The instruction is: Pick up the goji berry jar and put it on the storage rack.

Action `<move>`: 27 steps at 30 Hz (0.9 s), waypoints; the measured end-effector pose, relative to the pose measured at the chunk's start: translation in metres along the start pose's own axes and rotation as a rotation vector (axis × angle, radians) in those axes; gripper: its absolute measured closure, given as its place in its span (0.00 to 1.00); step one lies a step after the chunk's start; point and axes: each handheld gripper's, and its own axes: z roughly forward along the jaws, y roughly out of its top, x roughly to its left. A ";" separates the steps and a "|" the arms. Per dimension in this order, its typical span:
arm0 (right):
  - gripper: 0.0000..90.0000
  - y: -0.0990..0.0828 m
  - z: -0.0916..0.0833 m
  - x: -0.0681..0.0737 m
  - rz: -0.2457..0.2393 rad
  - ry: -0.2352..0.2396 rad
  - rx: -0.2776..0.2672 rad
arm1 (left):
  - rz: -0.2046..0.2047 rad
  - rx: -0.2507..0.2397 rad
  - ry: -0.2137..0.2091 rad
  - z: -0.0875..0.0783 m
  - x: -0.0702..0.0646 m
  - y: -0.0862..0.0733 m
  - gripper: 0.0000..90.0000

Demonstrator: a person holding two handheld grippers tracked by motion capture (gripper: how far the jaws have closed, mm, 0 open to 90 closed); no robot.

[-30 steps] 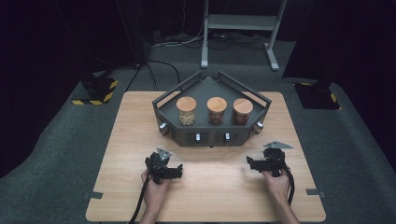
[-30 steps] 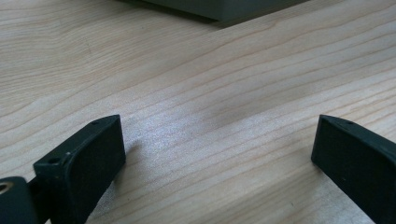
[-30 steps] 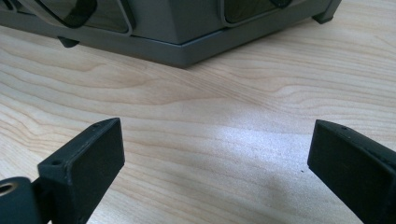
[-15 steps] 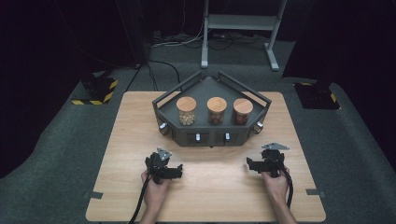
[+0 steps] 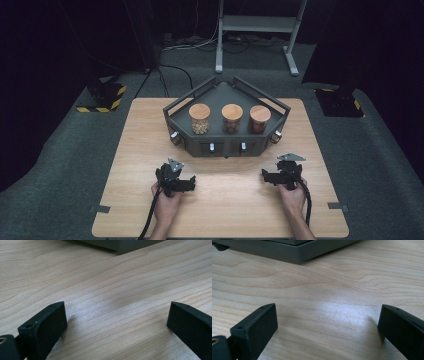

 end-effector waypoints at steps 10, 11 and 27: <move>0.00 -0.001 0.005 0.006 -0.010 -0.019 -0.009 | -0.001 0.000 0.001 0.000 0.000 0.000 0.03; 0.00 -0.001 0.005 0.006 -0.010 -0.020 -0.009 | 0.000 0.000 0.001 0.000 0.000 0.000 0.03; 0.00 -0.001 0.005 0.007 -0.013 -0.022 -0.011 | 0.001 0.000 0.001 0.000 0.000 0.000 0.03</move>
